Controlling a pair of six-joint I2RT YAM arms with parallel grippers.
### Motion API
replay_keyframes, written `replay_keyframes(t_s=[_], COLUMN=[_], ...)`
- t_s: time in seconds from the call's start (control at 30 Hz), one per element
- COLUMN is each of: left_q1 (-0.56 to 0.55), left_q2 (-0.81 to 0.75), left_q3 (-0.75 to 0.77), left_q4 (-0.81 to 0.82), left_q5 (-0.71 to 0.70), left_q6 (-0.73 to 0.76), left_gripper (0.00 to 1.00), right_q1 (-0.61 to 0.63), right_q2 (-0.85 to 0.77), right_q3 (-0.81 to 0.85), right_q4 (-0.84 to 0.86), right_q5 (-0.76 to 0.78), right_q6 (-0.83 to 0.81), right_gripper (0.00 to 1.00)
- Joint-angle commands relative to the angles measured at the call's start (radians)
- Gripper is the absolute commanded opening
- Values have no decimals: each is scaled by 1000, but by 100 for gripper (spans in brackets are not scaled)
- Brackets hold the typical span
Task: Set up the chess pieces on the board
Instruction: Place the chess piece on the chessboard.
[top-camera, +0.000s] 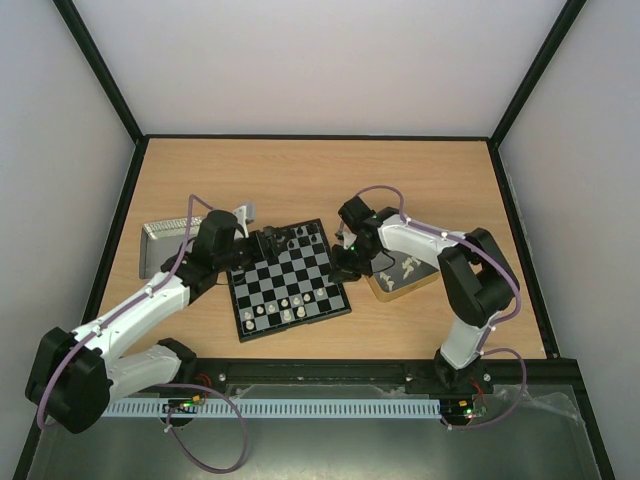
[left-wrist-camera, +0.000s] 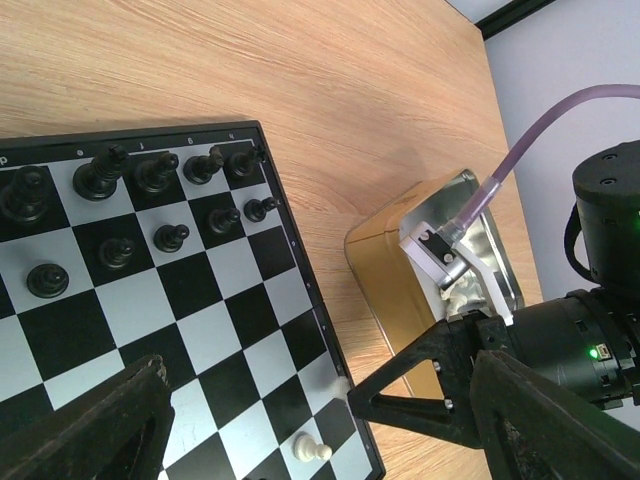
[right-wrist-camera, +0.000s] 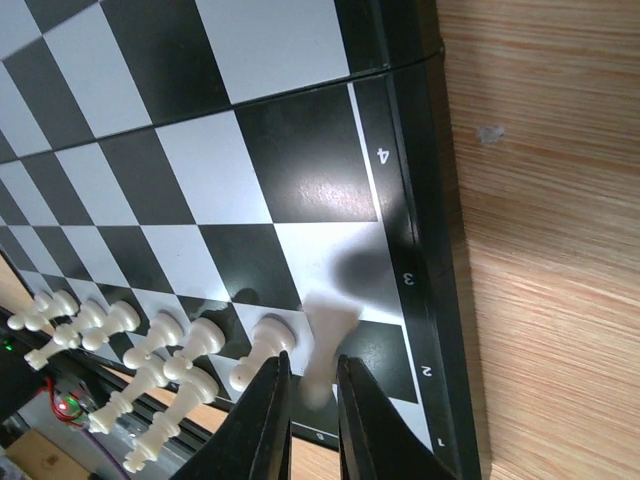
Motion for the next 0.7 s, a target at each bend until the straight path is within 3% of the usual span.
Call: replay_keyframes(t_s=[0.0, 0.4, 0.67], left_q1=[6, 6, 6], left_q2=[-14, -10, -11], left_q3=[17, 21, 25], left_q4=[-14, -20, -38], left_q5=[-15, -18, -30], left_q6=[24, 26, 35], left_gripper=[83, 83, 83], right_q1=[5, 34, 154], right_q2=[17, 11, -1], right_q3=[24, 53, 130], right_q4=[-73, -55, -60], right_q5=[2, 90, 432], right_q6=[-19, -28, -16], right_gripper=[16, 24, 30])
